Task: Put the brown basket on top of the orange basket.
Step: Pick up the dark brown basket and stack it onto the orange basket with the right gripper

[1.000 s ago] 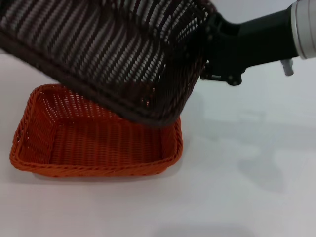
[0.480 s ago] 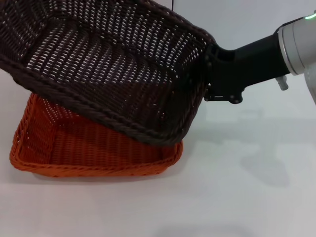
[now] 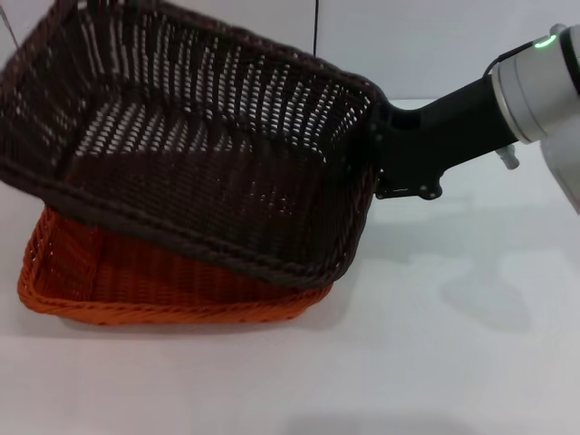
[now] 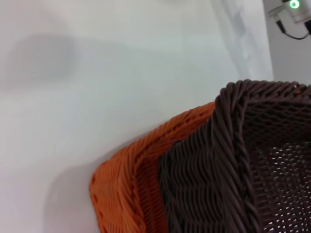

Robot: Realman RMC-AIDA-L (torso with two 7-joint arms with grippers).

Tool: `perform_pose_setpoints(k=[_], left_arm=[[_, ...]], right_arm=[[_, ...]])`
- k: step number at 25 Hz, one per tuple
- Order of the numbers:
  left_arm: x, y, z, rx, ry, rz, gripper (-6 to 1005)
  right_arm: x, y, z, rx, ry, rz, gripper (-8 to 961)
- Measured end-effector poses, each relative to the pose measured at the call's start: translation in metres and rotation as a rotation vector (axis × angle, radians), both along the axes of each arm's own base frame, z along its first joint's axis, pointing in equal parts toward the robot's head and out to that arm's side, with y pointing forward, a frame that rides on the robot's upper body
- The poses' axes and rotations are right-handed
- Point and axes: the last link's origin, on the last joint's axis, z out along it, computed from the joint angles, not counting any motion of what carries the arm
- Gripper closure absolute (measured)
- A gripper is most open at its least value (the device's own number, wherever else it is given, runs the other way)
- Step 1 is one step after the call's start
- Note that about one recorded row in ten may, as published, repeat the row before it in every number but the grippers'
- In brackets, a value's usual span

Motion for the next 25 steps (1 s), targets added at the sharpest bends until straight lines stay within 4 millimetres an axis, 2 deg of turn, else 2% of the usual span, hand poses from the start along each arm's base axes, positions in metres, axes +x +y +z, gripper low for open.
perform_pose_setpoints(k=[12, 25], left_arm=[[0.0, 0.0, -0.002, -0.005, 0.0, -0.001, 227], [0.0, 0.0, -0.002, -0.01, 0.002, -0.001, 227]], right_arm=[[0.005, 0.013, -0.013, 0.0, -0.011, 0.007, 760], [0.01, 0.01, -0.029, -0.019, -0.021, 0.003, 758]])
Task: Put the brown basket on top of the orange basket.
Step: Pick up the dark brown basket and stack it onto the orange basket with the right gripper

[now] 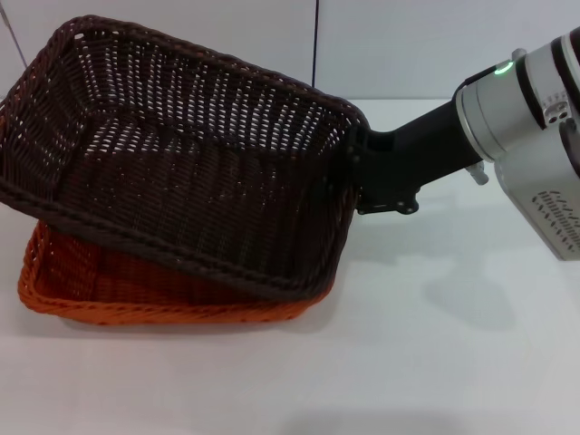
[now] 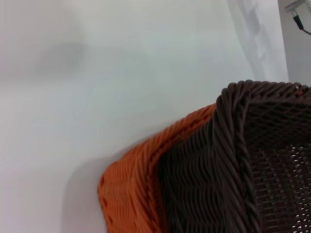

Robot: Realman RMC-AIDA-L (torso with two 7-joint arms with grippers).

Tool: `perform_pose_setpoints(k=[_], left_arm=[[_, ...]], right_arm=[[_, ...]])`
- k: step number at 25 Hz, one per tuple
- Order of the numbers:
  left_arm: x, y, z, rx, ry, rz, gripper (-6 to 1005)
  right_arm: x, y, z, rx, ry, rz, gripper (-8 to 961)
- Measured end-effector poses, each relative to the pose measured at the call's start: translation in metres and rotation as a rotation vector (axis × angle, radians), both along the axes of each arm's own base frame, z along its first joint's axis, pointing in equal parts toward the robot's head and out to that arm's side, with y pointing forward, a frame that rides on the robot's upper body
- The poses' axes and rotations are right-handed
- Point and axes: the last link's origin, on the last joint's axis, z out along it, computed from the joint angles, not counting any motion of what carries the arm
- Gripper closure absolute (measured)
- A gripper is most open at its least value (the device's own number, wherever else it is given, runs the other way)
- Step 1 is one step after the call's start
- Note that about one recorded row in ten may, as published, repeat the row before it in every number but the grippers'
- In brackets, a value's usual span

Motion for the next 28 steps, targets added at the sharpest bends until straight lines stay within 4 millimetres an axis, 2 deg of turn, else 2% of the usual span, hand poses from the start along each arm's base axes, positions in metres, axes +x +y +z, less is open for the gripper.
perform_pose_setpoints(k=[16, 21, 28], left_arm=[[-0.002, -0.002, -0.001, -0.005, -0.01, 0.005, 227], [-0.001, 0.001, -0.002, -0.01, -0.011, -0.002, 227], [0.0, 0.005, -0.005, -0.026, -0.017, 0.0, 227]], right_arm=[[0.013, -0.007, -0.004, 0.053, 0.118, -0.086, 756], [0.021, -0.01, -0.01, 0.065, 0.1, -0.093, 553], [0.025, -0.012, -0.006, 0.076, 0.109, -0.099, 413]])
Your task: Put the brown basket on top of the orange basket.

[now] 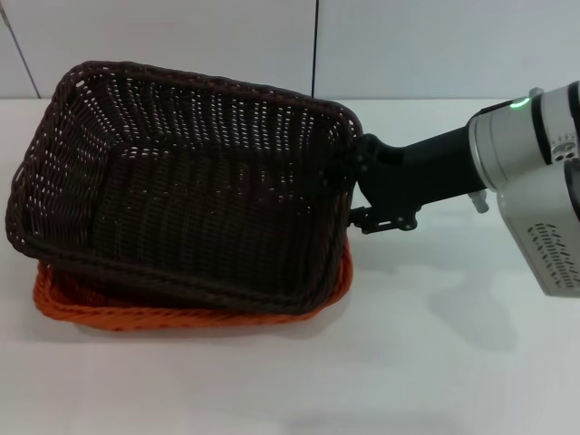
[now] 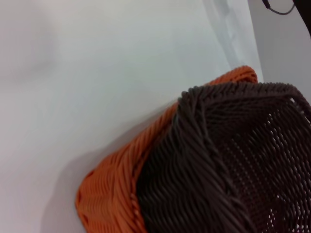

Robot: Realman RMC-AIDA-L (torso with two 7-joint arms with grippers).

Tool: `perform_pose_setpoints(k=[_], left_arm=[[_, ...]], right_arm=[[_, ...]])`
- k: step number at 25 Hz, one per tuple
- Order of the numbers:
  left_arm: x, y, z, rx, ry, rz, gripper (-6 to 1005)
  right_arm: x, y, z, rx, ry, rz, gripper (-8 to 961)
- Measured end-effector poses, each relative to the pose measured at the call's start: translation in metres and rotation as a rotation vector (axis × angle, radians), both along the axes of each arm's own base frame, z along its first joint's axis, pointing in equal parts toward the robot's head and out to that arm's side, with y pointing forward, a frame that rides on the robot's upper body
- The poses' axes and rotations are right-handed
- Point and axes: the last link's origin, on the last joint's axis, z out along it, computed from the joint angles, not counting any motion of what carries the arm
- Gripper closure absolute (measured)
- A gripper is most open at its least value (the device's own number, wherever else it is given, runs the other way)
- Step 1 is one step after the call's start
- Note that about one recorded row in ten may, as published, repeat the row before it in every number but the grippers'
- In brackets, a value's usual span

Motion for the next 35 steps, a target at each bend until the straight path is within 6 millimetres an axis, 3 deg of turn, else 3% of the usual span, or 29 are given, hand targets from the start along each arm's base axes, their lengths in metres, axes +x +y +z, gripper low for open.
perform_pose_setpoints(k=[9, 15, 17, 35], left_arm=[[-0.001, 0.005, -0.001, -0.013, -0.008, 0.007, 227], [-0.002, 0.005, 0.0, -0.017, -0.007, 0.012, 227], [-0.003, 0.005, 0.0, -0.02, -0.006, 0.017, 227], [-0.01, 0.004, -0.001, -0.041, 0.001, 0.045, 227]], right_arm=[[0.007, -0.006, 0.006, 0.025, 0.071, -0.042, 382], [0.015, -0.014, -0.002, 0.051, 0.074, -0.06, 361], [0.016, -0.018, -0.002, 0.051, 0.074, -0.067, 191], [0.033, -0.062, 0.025, 0.107, 0.136, -0.133, 190]])
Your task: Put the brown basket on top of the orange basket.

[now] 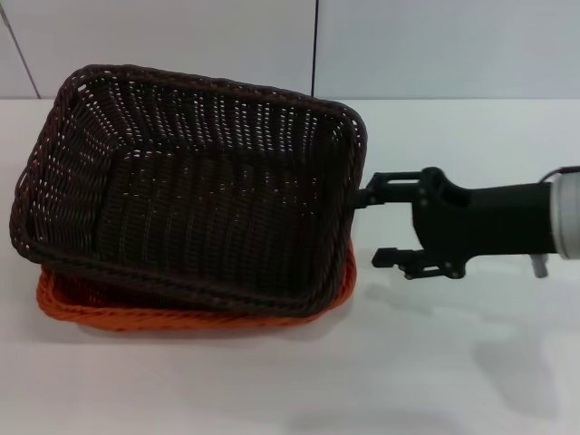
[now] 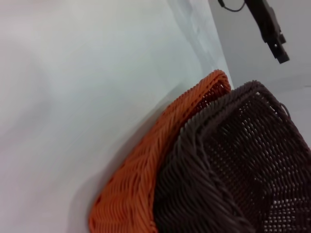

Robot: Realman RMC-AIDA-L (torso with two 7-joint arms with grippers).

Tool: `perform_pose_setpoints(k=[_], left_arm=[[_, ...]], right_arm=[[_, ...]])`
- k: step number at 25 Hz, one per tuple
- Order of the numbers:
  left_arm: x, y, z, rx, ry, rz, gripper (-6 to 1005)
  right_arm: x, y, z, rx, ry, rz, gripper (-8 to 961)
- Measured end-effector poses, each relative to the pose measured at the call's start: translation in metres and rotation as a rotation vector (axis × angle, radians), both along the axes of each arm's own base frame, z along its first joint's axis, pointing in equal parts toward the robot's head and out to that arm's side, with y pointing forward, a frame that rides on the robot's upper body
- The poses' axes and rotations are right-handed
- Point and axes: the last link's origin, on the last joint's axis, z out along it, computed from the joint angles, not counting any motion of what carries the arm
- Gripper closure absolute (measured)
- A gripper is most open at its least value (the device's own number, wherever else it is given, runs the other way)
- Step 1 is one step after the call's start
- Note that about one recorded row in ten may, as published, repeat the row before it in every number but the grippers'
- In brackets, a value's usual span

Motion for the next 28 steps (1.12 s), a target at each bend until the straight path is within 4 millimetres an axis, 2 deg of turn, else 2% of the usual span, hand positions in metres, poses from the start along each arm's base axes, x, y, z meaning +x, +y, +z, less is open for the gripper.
perform_pose_setpoints(k=[2, 5, 9, 12, 14, 15, 17, 20, 22, 25, 26, 28], left_arm=[[0.0, 0.0, 0.0, 0.001, -0.001, 0.0, 227], [0.0, 0.0, -0.001, 0.001, -0.002, 0.0, 227], [-0.001, -0.003, -0.002, 0.0, -0.001, 0.009, 227], [-0.003, -0.007, -0.001, 0.007, -0.007, 0.014, 227], [-0.004, -0.01, 0.001, 0.028, -0.027, 0.015, 227], [-0.006, -0.011, 0.003, 0.041, -0.039, 0.016, 227], [-0.007, -0.013, 0.005, 0.059, -0.048, 0.017, 227], [-0.006, -0.012, 0.008, 0.07, -0.034, 0.007, 227], [-0.005, -0.011, 0.01, 0.077, -0.026, 0.005, 227], [-0.005, -0.005, 0.012, 0.076, 0.006, 0.013, 227], [-0.005, -0.005, 0.012, 0.076, 0.006, 0.013, 227], [-0.005, -0.002, 0.013, 0.074, 0.017, 0.019, 227]], right_arm=[[0.0, -0.003, 0.007, 0.024, 0.043, -0.013, 190], [0.001, -0.002, 0.027, 0.107, 0.161, -0.053, 190], [0.015, 0.004, 0.078, 0.276, 0.435, -0.161, 191], [0.042, 0.0, 0.119, 0.391, 0.7, -0.267, 191], [0.071, -0.009, 0.149, 0.475, 0.945, -0.348, 191], [0.093, -0.017, 0.161, 0.525, 1.083, -0.385, 191], [0.131, -0.033, 0.175, 0.625, 1.295, -0.419, 191], [0.183, -0.067, 0.173, 0.785, 1.549, -0.461, 191], [0.204, -0.088, 0.162, 0.843, 1.647, -0.492, 191], [0.221, -0.108, 0.135, 0.939, 1.708, -0.535, 191], [0.221, -0.108, 0.135, 0.939, 1.708, -0.535, 191], [0.224, -0.106, 0.123, 1.006, 1.701, -0.554, 191]])
